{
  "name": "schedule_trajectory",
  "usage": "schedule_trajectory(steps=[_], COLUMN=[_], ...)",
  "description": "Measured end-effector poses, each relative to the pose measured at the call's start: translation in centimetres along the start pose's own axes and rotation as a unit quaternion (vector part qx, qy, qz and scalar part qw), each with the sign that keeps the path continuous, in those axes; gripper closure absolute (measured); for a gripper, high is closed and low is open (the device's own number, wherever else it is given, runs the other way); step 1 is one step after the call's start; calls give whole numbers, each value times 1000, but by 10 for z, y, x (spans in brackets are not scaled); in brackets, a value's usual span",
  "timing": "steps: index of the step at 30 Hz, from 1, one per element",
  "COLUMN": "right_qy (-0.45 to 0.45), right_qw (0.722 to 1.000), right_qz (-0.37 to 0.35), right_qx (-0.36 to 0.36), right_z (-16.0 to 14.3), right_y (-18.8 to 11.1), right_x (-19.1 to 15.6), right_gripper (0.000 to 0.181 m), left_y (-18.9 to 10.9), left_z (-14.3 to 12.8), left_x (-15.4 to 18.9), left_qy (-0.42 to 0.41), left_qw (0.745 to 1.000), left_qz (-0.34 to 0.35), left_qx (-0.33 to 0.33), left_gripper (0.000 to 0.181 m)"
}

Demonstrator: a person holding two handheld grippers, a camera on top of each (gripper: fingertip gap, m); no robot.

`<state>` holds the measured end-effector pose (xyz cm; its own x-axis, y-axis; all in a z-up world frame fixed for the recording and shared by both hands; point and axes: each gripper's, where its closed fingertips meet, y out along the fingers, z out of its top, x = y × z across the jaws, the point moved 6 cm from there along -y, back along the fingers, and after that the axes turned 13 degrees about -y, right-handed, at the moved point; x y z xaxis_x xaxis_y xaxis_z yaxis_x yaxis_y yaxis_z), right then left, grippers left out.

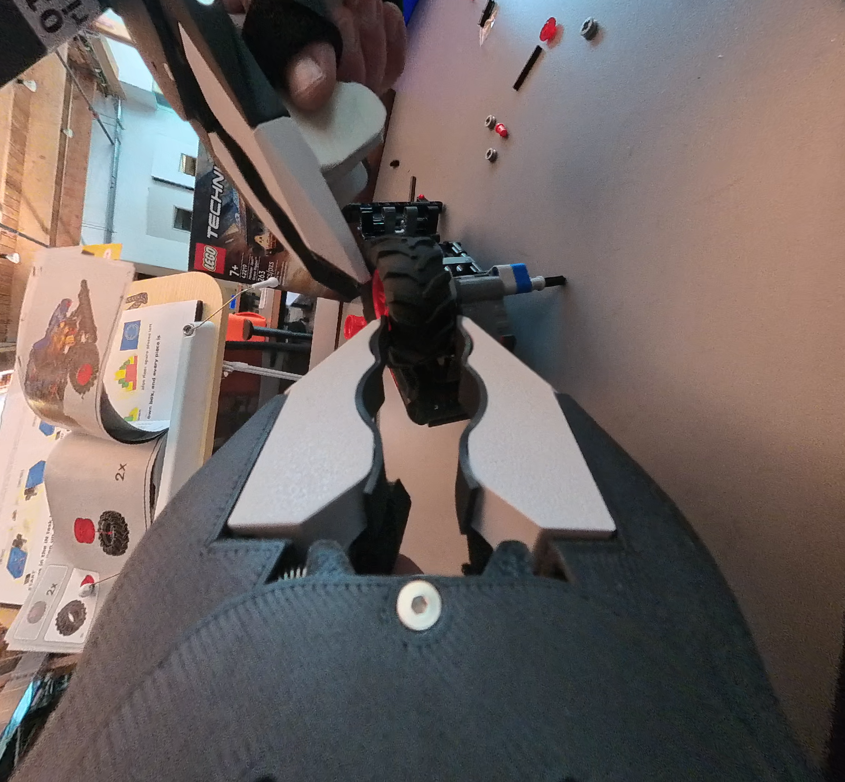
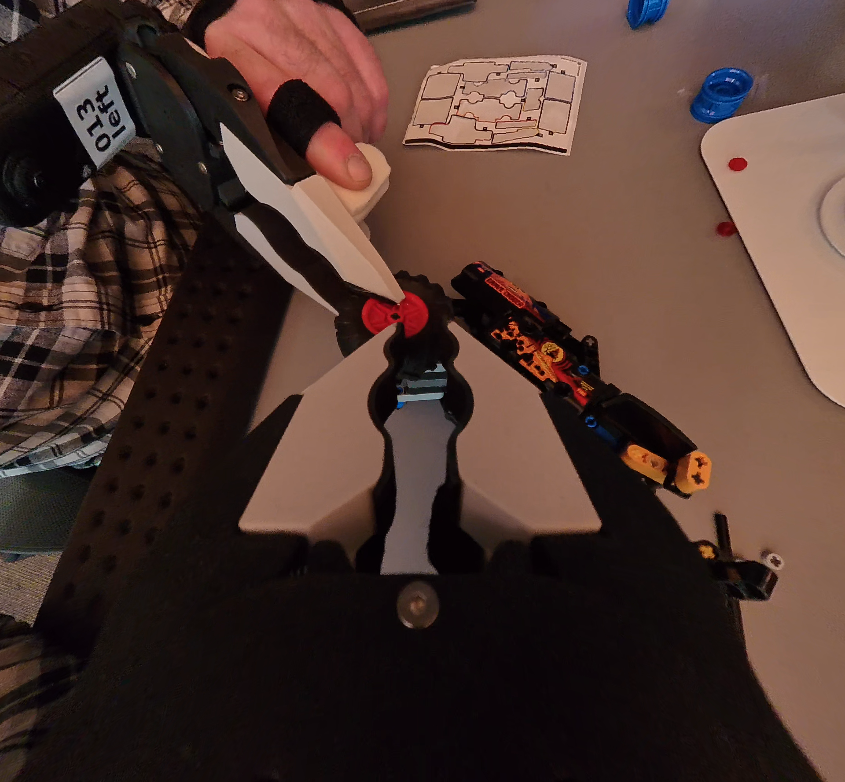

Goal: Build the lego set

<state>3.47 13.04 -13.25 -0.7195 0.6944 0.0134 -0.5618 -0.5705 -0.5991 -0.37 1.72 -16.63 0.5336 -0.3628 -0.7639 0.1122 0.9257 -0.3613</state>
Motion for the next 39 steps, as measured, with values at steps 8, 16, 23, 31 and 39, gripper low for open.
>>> schedule_trajectory(steps=[8,16,23,31,39], right_qy=[-6,-22,-46,-134,-150], right_qw=[1000,999,992,979,972], right_qz=[-5,-30,-112,-116,-170], right_qx=[-11,-21,18,-97,-58], right_z=[2,11,13,-16,-12], right_y=[3,3,-30,18,34], right_x=[-1,-2,2,1,24], right_gripper=[159,158,128,90,117], left_y=[-9,0,5,20,28], left_z=[-14,-14,-24,-53,-69], left_x=[-13,-9,-45,-87,-91], left_qy=[-49,-56,-229,-416,-446], left_qw=[998,998,969,894,875], left_qz=[-35,-17,-90,-165,-183], left_qx=[-6,-1,12,29,38], left_gripper=[141,147,149,150,149])
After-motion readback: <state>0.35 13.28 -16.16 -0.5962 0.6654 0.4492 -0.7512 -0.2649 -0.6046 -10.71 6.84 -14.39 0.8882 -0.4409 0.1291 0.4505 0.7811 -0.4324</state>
